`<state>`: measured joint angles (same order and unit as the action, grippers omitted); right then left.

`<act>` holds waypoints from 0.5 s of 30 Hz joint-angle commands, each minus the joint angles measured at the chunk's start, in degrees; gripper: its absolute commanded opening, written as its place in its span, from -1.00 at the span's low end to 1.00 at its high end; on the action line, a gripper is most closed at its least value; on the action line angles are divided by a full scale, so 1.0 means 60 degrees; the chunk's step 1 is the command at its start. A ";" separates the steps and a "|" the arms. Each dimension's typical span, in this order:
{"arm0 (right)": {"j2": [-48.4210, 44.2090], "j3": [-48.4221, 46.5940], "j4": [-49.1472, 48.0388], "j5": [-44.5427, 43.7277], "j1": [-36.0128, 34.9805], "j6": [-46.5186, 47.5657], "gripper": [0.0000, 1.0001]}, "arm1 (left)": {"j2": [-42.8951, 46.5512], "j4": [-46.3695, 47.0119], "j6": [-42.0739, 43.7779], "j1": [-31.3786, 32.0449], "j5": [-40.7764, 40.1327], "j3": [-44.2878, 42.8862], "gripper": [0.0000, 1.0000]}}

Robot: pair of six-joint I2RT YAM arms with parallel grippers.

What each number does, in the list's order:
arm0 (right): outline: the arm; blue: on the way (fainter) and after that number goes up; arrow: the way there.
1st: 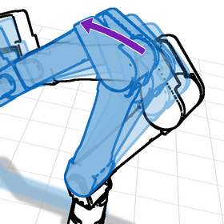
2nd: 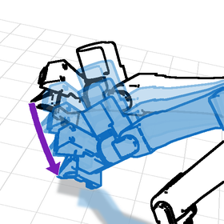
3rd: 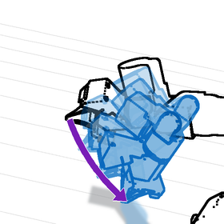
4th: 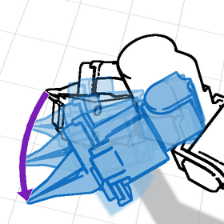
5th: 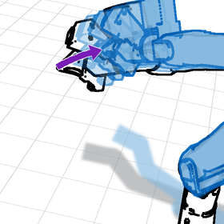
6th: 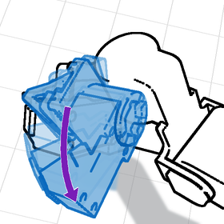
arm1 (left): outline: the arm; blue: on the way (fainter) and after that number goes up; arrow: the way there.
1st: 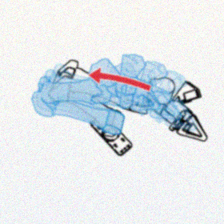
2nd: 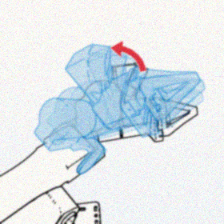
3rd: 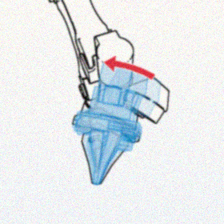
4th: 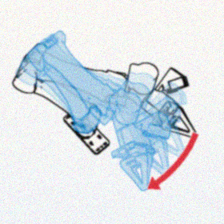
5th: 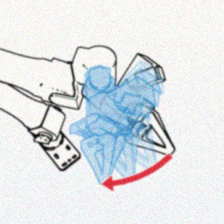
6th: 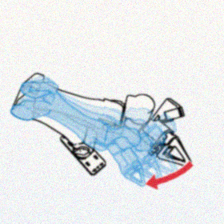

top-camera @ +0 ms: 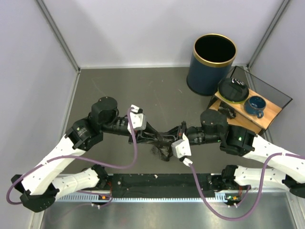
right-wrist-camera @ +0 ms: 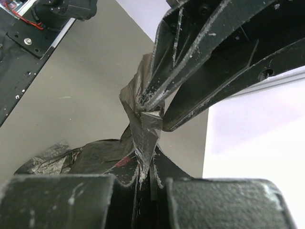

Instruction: Put the trash bags into the trash bin

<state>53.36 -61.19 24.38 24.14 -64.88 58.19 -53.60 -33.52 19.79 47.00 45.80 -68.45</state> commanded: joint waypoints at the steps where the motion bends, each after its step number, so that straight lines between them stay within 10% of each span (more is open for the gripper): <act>1: -0.0002 -0.0495 -0.0079 0.0254 -0.0100 0.0218 -1.00 | -0.0060 0.0225 -0.0164 0.0047 0.0115 0.0084 -0.38; 10: 0.0407 -0.0685 -0.0400 -0.0374 -0.0056 -0.0407 -0.92 | -0.0076 0.0208 -0.1347 -0.0069 -0.0220 0.0347 -1.00; 15: 0.0862 -0.1314 -0.0460 -0.1371 0.0500 -0.2356 0.40 | 0.0452 0.2665 -0.4536 -0.2191 -0.0396 0.1489 -1.00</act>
<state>57.47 -64.05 24.80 20.58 -64.20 53.71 -53.23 -29.67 8.82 41.93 45.41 -62.78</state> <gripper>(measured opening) 0.550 0.010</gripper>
